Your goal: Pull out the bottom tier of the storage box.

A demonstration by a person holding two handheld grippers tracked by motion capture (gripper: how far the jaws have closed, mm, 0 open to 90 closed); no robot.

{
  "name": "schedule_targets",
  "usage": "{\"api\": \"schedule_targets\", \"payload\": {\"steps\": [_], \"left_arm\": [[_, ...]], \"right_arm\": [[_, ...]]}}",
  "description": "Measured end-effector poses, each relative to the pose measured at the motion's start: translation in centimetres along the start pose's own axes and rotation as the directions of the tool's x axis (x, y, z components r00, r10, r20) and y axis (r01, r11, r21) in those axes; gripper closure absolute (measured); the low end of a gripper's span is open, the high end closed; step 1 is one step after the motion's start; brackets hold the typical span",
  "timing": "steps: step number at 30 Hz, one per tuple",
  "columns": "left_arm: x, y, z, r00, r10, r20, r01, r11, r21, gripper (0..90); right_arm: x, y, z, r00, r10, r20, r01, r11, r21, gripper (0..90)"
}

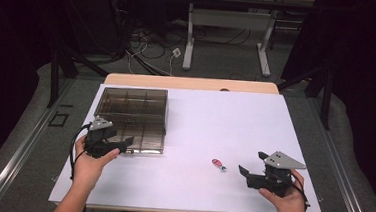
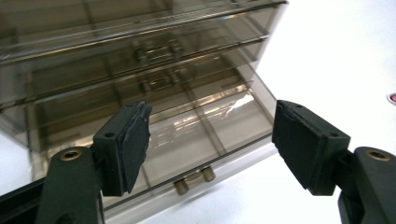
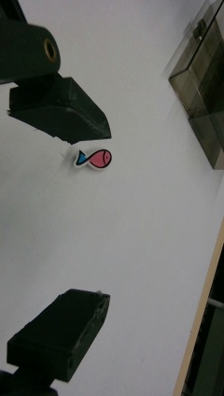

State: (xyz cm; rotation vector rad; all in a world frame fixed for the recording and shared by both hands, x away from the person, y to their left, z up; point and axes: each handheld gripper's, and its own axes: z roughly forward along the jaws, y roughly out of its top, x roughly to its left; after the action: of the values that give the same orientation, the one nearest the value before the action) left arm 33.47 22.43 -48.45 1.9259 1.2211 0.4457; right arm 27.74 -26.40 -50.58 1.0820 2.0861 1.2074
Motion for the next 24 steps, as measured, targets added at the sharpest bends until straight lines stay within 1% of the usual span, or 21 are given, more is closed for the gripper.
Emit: {"api": "schedule_targets", "payload": {"steps": [1,2,4,6,7,8,9,10,12,13,14,16,17,19,20,21,22,24], "left_arm": [[-0.2,-0.1,0.0,1.0000,0.005,0.003,-0.005,1.0000,0.001,26.8],[-0.5,-0.2,0.1,1.0000,0.000,0.005,0.000,1.0000,-0.003,26.5],[-0.8,-0.4,0.1,0.9991,-0.004,0.043,0.004,1.0000,-0.001,27.0],[-1.0,-0.5,0.2,0.9985,-0.011,0.053,0.011,0.9999,0.001,27.2],[-1.2,-0.6,0.2,0.9981,-0.017,0.060,0.016,0.9999,0.002,27.0],[-1.3,-0.7,0.2,0.9978,-0.026,0.061,0.026,0.9996,-0.003,26.4],[-1.4,-0.8,0.2,0.9969,-0.029,0.073,0.029,0.9996,0.001,25.9],[-1.5,-0.9,0.1,0.9967,-0.027,0.076,0.027,0.9996,0.000,25.4],[-1.8,-1.2,0.1,0.9963,-0.028,0.081,0.029,0.9995,-0.010,19.0],[-1.8,-1.3,0.0,0.9951,-0.028,0.094,0.029,0.9995,-0.007,17.5],[-2.0,-1.4,0.1,0.9939,-0.034,0.105,0.036,0.9992,-0.017,17.1],[-2.2,-1.6,-0.1,0.9920,-0.036,0.121,0.039,0.9989,-0.026,15.6],[-2.3,-1.7,-0.2,0.9910,-0.041,0.127,0.045,0.9984,-0.033,15.4],[-2.5,-1.9,-0.4,0.9901,-0.043,0.134,0.048,0.9980,-0.041,13.4],[-2.7,-2.0,-0.5,0.9900,-0.047,0.133,0.054,0.9973,-0.050,11.1],[-2.8,-2.1,-0.6,0.9898,-0.048,0.134,0.056,0.9969,-0.056,8.8],[-2.8,-2.3,-0.7,0.9890,-0.049,0.140,0.058,0.9963,-0.063,6.8],[-3.0,-2.6,-1.0,0.9882,-0.044,0.146,0.055,0.9958,-0.073,3.1]], "right_arm": [[0.1,0.0,0.1,1.0000,-0.004,-0.002,0.004,1.0000,0.009,16.6],[0.1,0.1,0.2,0.9999,-0.004,-0.010,0.004,0.9999,0.011,17.4],[0.3,0.2,0.4,0.9997,-0.004,-0.023,0.005,0.9999,0.015,18.9],[0.4,0.3,0.5,0.9994,-0.006,-0.034,0.007,0.9999,0.014,18.8],[0.4,0.3,0.6,0.9994,-0.015,-0.032,0.015,0.9998,0.008,18.5],[0.5,0.4,0.6,0.9993,-0.024,-0.030,0.025,0.9996,0.014,18.0],[0.5,0.5,0.7,0.9990,-0.032,-0.032,0.033,0.9993,0.018,18.0],[0.5,0.6,0.7,0.9988,-0.035,-0.035,0.036,0.9990,0.028,18.0],[0.5,0.7,0.7,0.9987,-0.027,-0.043,0.028,0.9995,0.017,18.5],[0.4,0.7,0.8,0.9982,-0.028,-0.054,0.029,0.9994,0.020,18.5],[0.5,0.8,0.8,0.9982,-0.026,-0.053,0.027,0.9994,0.019,18.7],[0.4,0.9,1.0,0.9972,-0.036,-0.065,0.038,0.9991,0.019,21.6],[0.4,1.0,1.1,0.9966,-0.031,-0.077,0.033,0.9991,0.027,21.9],[0.4,1.1,1.3,0.9966,-0.033,-0.075,0.035,0.9989,0.032,22.6],[0.4,1.2,1.3,0.9964,-0.032,-0.078,0.035,0.9984,0.044,23.0],[0.5,1.2,1.4,0.9967,-0.022,-0.079,0.025,0.9989,0.040,23.2],[0.5,1.3,1.5,0.9962,-0.021,-0.084,0.025,0.9985,0.048,23.3],[0.6,1.5,1.8,0.9958,-0.036,-0.084,0.041,0.9979,0.051,23.4]]}}
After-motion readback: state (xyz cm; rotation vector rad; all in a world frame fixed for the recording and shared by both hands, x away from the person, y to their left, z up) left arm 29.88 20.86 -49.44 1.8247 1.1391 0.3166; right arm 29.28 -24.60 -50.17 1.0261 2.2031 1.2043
